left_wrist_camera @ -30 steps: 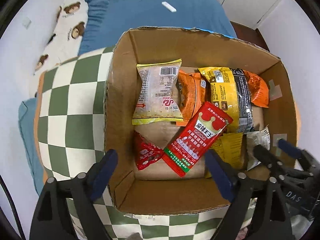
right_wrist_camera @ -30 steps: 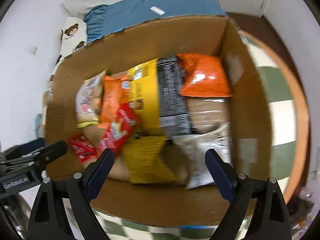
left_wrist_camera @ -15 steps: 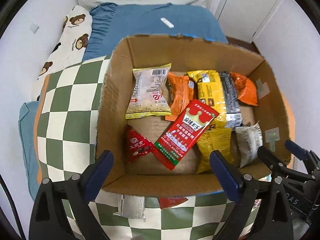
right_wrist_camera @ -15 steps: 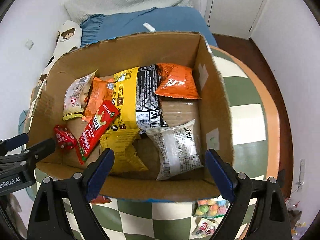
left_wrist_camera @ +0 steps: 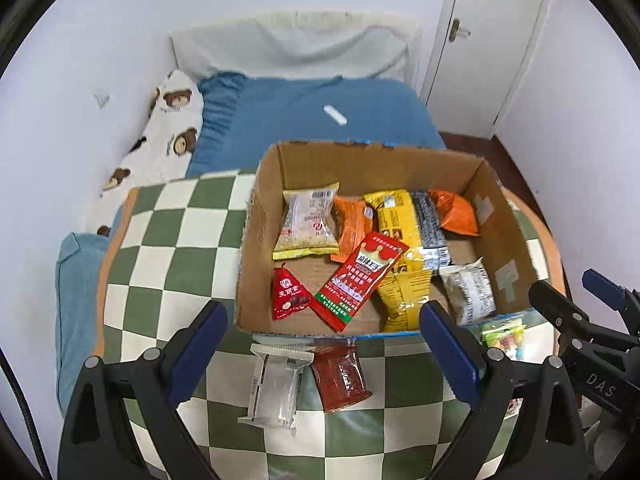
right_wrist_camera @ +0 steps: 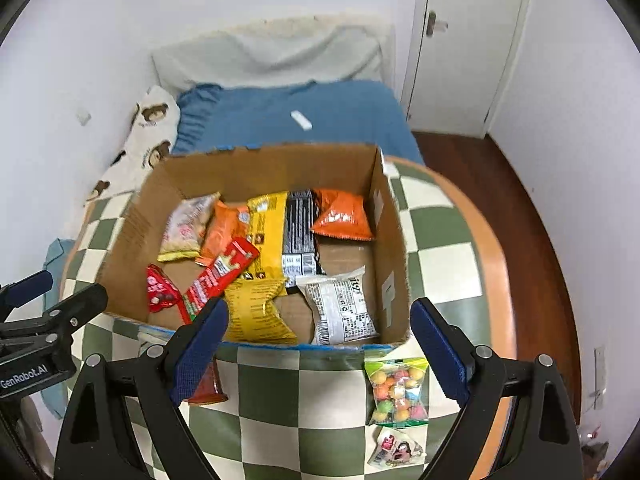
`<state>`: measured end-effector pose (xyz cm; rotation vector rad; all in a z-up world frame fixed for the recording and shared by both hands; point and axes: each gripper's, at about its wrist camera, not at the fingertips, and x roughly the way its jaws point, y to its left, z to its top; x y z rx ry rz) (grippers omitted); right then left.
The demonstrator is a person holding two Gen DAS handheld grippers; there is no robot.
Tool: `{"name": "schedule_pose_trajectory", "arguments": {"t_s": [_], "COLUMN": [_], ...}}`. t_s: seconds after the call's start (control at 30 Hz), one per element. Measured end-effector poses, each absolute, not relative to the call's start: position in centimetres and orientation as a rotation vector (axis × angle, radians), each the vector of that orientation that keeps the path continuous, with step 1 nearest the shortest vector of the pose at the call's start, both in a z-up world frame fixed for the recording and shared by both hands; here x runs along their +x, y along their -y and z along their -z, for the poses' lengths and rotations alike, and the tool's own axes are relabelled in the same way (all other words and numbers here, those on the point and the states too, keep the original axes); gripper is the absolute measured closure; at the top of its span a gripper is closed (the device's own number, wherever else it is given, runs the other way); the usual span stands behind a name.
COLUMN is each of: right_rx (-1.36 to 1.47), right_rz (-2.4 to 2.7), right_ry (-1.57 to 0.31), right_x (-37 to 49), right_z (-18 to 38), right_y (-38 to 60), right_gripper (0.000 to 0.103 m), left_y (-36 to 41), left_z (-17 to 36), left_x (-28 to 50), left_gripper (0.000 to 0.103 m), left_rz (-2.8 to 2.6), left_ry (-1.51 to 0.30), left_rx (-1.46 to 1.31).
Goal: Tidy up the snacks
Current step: 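Grasp the white packet with the left gripper while the right grasps the brown sauce packet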
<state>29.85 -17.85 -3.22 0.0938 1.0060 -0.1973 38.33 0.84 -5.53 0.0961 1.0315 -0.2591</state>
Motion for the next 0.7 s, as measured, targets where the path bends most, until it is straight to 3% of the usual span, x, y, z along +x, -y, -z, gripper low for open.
{"name": "schedule_pose_trajectory", "arguments": {"t_s": [0.43,0.7], "right_rx": [0.126,0.193], "right_rz": [0.225,0.213], "right_ry": [-0.839,-0.849], "right_x": [22.6,21.3], "right_z": [-2.0,-1.5], "right_y": [17.1,17.4], "right_gripper": [0.009,0.009], "left_y": [-1.8,-1.9], "left_z": [0.8,1.2], "left_x": [32.3,31.3], "left_gripper": [0.005,0.005], "left_rz": [0.278,0.286], "left_ry": [-0.87,-0.861], "left_rx": [0.128,0.127]}}
